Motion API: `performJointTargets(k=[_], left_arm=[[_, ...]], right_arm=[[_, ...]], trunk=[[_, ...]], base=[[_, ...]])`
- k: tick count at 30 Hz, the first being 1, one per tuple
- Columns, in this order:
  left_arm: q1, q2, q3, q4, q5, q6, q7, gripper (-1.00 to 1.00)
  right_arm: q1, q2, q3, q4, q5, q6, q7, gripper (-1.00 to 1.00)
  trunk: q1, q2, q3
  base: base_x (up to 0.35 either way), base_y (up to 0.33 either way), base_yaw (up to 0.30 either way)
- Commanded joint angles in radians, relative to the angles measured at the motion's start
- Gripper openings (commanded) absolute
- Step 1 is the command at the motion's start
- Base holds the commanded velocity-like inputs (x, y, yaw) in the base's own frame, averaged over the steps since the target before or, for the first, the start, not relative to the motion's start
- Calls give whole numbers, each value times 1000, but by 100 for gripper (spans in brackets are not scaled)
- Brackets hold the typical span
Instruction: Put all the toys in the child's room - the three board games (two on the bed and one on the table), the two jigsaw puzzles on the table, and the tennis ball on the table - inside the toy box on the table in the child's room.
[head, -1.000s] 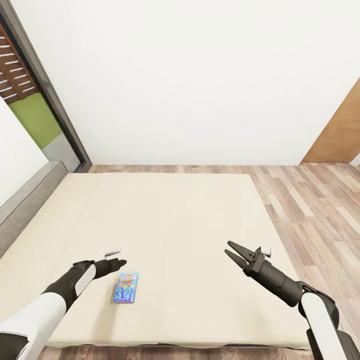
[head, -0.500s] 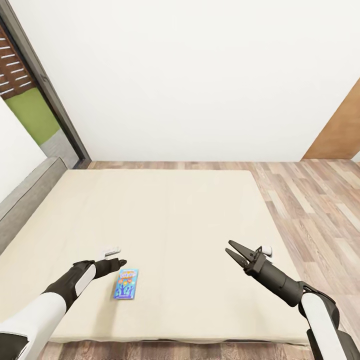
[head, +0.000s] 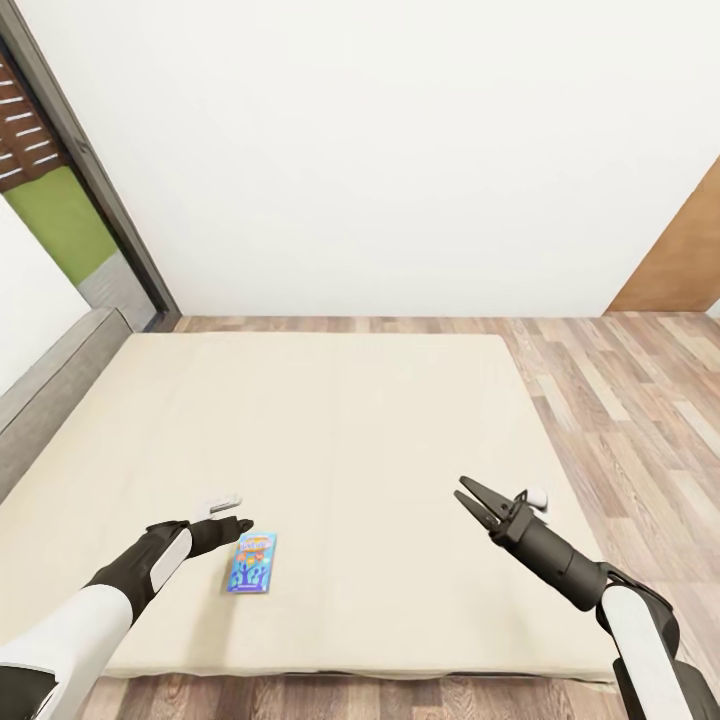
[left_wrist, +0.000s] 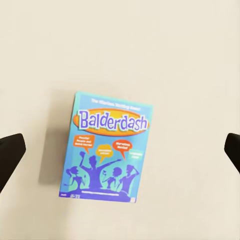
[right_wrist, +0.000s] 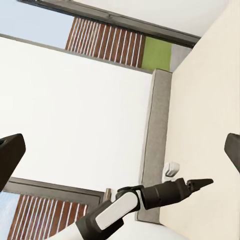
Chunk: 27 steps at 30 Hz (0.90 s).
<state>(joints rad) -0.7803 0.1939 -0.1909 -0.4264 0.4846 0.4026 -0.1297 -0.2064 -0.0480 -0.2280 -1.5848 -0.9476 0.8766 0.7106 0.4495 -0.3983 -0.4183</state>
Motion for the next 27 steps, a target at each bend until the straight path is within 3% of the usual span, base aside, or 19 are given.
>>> performJointTargets(k=[1, 8, 27], left_arm=[[-1, 1, -4, -1, 3, 4, -1, 100], [-1, 3, -4, -2, 3, 4, -1, 100], [-1, 3, -4, -1, 3, 4, -1, 100]], right_arm=[[-1, 0, -1, 0, 0, -1, 2, 100], [0, -1, 1, -1, 1, -41, -3, 100], [-1, -4, 0, -1, 3, -50, -5, 100]], trunk=[[0, -2, -2], [0, -2, -3], [0, -2, -3]], base=[[0, 0, 0], [0, 0, 0], [0, 0, 0]])
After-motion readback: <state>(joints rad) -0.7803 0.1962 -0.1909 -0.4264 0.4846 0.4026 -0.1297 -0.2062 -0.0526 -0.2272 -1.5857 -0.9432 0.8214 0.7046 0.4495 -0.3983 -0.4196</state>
